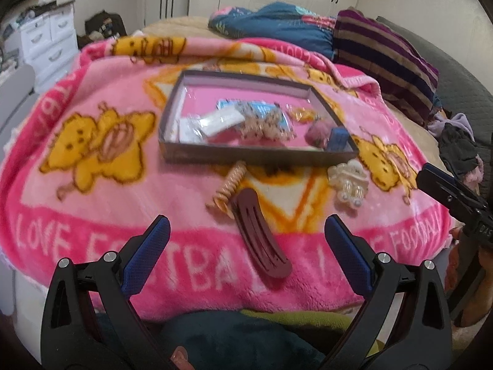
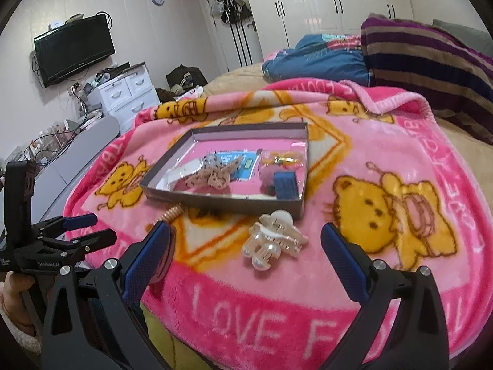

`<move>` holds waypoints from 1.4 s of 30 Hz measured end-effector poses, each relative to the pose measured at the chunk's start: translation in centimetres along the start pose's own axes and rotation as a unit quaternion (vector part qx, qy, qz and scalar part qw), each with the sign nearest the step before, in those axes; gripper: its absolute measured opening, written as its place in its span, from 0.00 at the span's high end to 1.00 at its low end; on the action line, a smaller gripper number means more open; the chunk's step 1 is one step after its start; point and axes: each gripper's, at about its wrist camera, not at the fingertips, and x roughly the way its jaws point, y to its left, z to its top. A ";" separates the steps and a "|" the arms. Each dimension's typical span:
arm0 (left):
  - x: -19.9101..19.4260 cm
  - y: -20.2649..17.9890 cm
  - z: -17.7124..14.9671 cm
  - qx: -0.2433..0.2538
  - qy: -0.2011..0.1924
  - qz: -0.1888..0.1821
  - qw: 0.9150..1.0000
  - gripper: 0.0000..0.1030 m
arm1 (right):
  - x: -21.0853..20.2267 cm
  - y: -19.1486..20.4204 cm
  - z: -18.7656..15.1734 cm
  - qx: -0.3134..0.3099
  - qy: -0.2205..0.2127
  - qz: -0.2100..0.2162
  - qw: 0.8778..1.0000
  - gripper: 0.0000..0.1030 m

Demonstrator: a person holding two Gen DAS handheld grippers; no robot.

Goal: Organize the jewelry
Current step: 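Withdraw both tools and reach toward the brown clip and pearl claw clip, then grasp the pearl claw clip with the right tool while the left tool grasps the brown clip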

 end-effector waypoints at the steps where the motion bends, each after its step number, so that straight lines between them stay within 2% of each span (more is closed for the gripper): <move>1: 0.4 0.0 -0.3 -0.001 0.008 -0.006 1.000 0.09 | 0.3 0.1 -0.3 -0.001 0.006 0.000 1.000 0.05; 10: 3.6 -1.1 -2.4 0.013 0.061 -0.022 0.998 0.09 | 2.4 0.1 -2.4 0.013 0.042 0.013 0.999 0.05; 27: 6.0 -1.6 -2.4 0.018 0.071 -0.010 0.997 0.10 | 5.0 -2.0 -3.6 0.073 0.073 0.030 0.994 0.05; 28: 6.3 -1.6 -2.4 0.019 0.077 -0.012 0.997 0.12 | 5.2 -2.1 -3.6 0.075 0.074 0.032 0.994 0.05; 30: 6.9 -1.7 -2.6 0.021 0.088 -0.008 0.996 0.24 | 5.7 -2.0 -3.6 0.076 0.076 0.031 0.994 0.05; 33: 7.2 -1.7 -2.7 0.022 0.091 0.000 0.996 0.35 | 6.6 -1.8 -3.5 0.076 0.083 0.029 0.993 0.06; 35: 7.3 -1.6 -2.8 0.023 0.092 0.004 0.995 0.43 | 7.3 -1.7 -3.4 0.074 0.086 0.019 0.993 0.17; 38: 7.4 -1.5 -2.8 0.021 0.093 0.005 0.995 0.48 | 8.8 -2.0 -3.2 0.086 0.099 0.021 0.991 0.30; 42: 7.4 -1.3 -2.9 0.015 0.095 0.004 0.995 0.55 | 10.1 -2.7 -3.4 0.112 0.100 0.016 0.988 0.44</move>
